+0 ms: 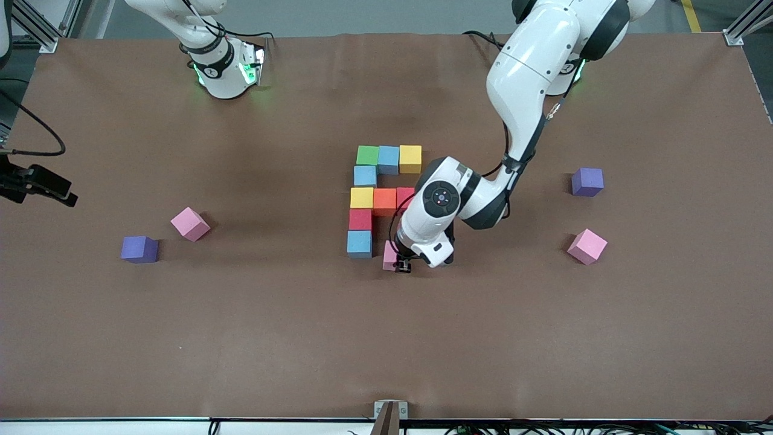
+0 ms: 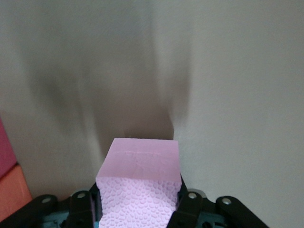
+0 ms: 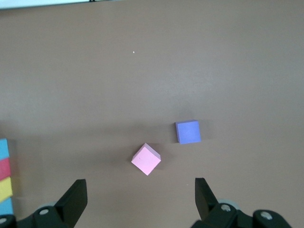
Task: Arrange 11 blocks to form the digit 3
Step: 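Carry the pink block with the left gripper to beside the blue block, then lower the pink block beside the blue block with the left gripper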
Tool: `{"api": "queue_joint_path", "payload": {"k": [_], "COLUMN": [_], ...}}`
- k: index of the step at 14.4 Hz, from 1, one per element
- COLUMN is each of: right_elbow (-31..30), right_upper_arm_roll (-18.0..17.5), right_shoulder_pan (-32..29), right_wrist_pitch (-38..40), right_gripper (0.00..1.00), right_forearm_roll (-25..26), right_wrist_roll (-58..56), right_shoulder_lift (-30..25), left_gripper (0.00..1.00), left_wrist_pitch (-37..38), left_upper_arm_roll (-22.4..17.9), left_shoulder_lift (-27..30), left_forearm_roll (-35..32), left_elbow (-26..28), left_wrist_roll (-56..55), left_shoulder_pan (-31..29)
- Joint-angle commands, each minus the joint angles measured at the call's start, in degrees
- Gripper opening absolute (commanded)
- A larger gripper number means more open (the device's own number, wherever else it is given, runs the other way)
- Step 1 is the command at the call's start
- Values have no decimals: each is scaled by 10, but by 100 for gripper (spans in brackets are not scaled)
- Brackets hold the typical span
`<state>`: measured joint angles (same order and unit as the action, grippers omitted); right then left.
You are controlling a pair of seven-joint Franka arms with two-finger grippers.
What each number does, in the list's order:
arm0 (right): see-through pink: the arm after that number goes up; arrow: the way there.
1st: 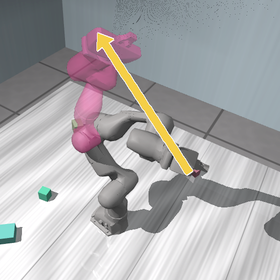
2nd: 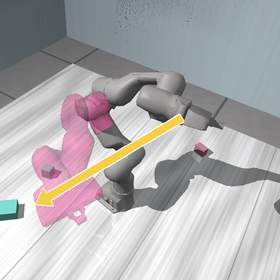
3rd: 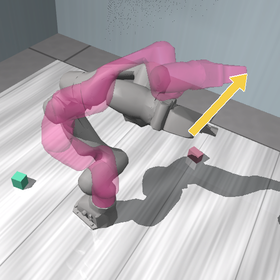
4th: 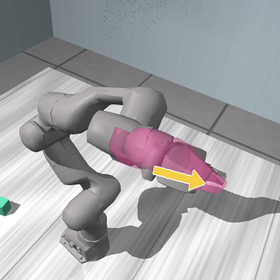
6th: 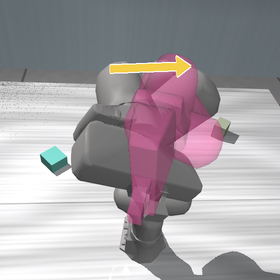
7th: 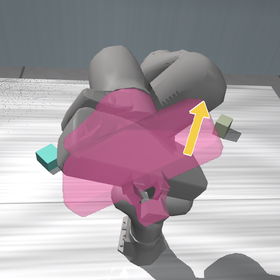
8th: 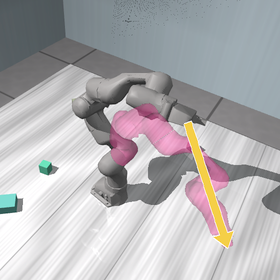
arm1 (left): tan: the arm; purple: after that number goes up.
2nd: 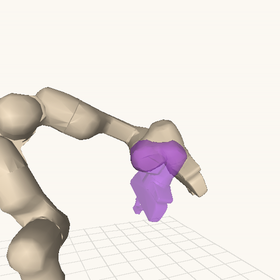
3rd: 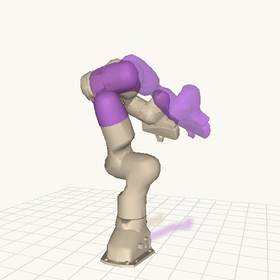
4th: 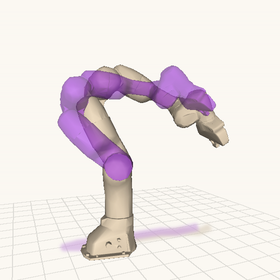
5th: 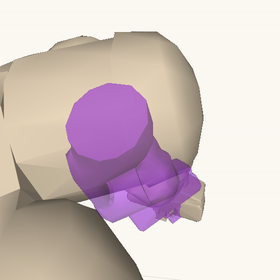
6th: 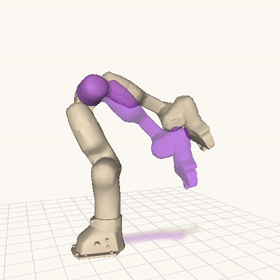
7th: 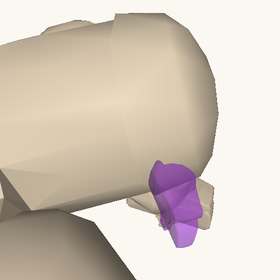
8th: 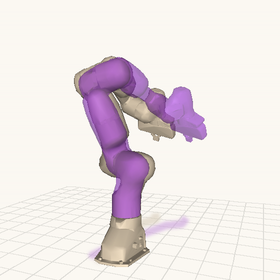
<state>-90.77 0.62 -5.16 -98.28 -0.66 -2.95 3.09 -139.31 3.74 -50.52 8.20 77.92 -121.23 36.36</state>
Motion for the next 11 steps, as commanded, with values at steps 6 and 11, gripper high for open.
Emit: {"api": "queue_joint_path", "payload": {"k": [6, 11], "right_elbow": [3, 11], "right_upper_arm_roll": [0, 1], "right_shoulder_pan": [-6, -7], "right_wrist_pitch": [-4, 0], "right_gripper": [100, 100], "right_forearm_roll": [0, -1], "right_wrist_roll": [-19, 30], "right_shoulder_lift": [-22, -22], "left_gripper": [39, 39], "left_wrist_pitch": [7, 10], "left_upper_arm_roll": [-11, -11], "left_shoulder_lift": [-9, -16], "left_forearm_roll": [1, -7], "left_elbow": [-14, -14], "left_wrist_roll": [-68, -67], "left_shoulder_pan": [29, 34]}}
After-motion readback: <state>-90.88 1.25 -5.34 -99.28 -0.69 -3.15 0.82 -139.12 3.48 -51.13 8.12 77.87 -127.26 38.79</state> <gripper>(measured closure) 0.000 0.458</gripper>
